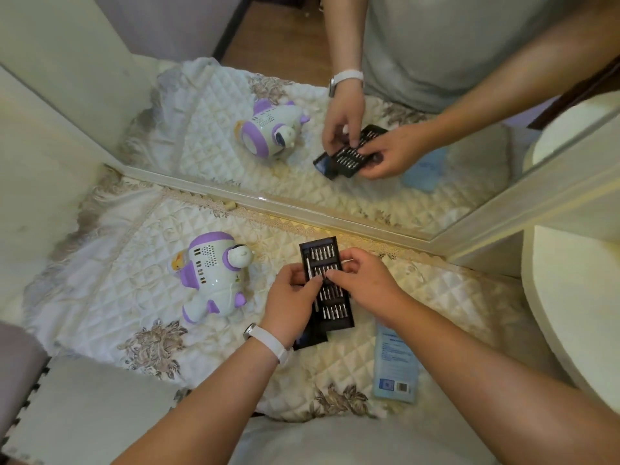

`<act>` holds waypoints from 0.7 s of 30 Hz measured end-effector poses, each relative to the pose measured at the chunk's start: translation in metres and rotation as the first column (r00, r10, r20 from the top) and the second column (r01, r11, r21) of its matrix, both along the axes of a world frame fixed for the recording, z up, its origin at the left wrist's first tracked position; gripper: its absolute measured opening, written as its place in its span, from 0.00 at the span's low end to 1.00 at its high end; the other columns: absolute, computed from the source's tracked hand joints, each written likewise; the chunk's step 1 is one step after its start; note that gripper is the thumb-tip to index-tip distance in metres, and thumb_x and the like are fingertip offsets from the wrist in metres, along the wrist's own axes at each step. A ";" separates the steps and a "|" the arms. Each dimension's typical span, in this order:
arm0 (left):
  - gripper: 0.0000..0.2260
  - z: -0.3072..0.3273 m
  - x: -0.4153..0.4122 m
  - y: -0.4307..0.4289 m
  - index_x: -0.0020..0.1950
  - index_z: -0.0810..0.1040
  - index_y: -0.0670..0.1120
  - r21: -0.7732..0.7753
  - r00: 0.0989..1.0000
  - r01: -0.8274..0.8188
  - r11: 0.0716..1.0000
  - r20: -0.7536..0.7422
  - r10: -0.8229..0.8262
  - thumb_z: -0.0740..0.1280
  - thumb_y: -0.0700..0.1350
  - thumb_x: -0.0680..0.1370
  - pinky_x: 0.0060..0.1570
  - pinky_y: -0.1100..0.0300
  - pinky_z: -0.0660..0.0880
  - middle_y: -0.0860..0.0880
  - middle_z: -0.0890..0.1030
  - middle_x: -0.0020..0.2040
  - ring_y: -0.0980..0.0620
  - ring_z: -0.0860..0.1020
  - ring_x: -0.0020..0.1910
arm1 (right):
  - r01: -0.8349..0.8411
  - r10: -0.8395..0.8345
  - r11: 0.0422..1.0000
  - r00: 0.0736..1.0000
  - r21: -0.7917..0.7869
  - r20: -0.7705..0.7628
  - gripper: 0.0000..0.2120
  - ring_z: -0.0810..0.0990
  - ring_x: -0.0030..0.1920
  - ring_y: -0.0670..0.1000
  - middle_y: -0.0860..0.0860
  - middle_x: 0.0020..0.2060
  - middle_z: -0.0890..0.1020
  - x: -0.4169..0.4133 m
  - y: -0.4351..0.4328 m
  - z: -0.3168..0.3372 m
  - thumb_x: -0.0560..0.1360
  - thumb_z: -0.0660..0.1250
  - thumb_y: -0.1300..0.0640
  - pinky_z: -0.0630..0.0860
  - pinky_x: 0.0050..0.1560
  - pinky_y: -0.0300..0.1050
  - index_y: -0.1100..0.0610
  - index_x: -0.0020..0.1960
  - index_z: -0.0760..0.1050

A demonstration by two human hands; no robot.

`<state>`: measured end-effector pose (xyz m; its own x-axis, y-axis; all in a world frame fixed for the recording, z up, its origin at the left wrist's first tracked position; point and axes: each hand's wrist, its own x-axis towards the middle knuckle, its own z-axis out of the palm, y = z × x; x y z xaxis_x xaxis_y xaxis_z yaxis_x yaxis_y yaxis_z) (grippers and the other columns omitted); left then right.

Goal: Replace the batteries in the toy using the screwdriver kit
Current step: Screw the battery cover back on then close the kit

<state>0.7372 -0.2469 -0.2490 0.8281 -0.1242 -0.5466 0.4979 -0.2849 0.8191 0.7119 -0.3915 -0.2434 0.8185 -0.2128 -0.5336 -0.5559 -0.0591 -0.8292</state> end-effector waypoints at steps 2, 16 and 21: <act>0.08 0.014 -0.012 0.007 0.58 0.78 0.43 -0.128 0.996 0.009 0.992 -0.083 -0.020 0.68 0.38 0.80 0.47 0.57 0.82 0.48 0.84 0.46 0.51 0.84 0.45 | 0.029 -0.030 0.999 0.999 0.043 0.030 0.08 0.85 0.44 0.53 0.55 0.45 0.84 -0.013 0.005 0.010 0.74 0.71 0.60 0.81 0.49 0.51 0.53 0.52 0.76; 0.05 0.062 -0.047 0.076 0.55 0.77 0.42 -0.224 0.993 -0.102 0.969 -0.074 0.087 0.66 0.36 0.80 0.39 0.53 0.81 0.44 0.86 0.49 0.51 0.85 0.42 | -0.022 0.022 0.998 1.000 -0.051 0.012 0.05 0.82 0.43 0.50 0.52 0.48 0.80 -0.058 0.043 0.023 0.78 0.64 0.51 0.79 0.43 0.46 0.50 0.53 0.74; 0.08 0.062 -0.020 0.110 0.59 0.78 0.41 -0.212 0.991 -0.120 0.970 -0.084 0.104 0.66 0.36 0.80 0.44 0.49 0.82 0.42 0.86 0.51 0.48 0.85 0.44 | -0.155 0.091 0.925 0.977 -0.347 -0.194 0.14 0.77 0.40 0.48 0.48 0.44 0.76 -0.061 0.054 -0.016 0.78 0.63 0.49 0.72 0.38 0.43 0.52 0.61 0.70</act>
